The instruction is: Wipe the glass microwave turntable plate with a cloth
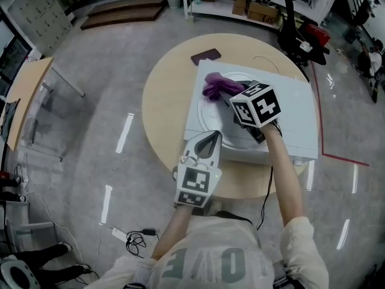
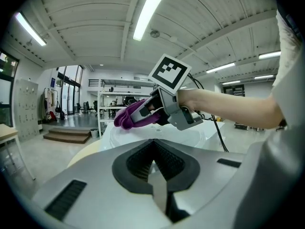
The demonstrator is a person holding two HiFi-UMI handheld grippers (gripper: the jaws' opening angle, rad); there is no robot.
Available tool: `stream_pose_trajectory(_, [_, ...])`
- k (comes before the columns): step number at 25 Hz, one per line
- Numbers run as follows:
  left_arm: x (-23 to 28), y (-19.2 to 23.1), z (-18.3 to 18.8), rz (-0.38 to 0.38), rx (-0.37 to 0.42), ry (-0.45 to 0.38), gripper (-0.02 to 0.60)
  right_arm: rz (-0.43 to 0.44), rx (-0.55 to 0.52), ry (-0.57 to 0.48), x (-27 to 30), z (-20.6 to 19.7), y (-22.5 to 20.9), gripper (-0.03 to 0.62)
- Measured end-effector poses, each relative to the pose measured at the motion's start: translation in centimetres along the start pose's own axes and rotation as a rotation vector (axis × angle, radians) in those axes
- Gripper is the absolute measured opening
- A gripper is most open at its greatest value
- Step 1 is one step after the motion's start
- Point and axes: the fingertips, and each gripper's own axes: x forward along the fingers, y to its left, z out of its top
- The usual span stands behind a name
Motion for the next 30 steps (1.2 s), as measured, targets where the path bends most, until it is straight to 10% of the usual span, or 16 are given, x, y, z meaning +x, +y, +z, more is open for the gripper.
stream_pose_trajectory(14, [0.4,0.8,-0.2,0.082,0.013,0.025,-0.002,-0.277,0.029,0.026,-5.9,-3.7,-7.8,0.048])
stream_pose_trajectory(30, [0.9,0.7,-0.3,0.109,0.01,0.023,0.0,-0.328,0.107,-0.025,-16.2,-11.4,-4.1,0.048])
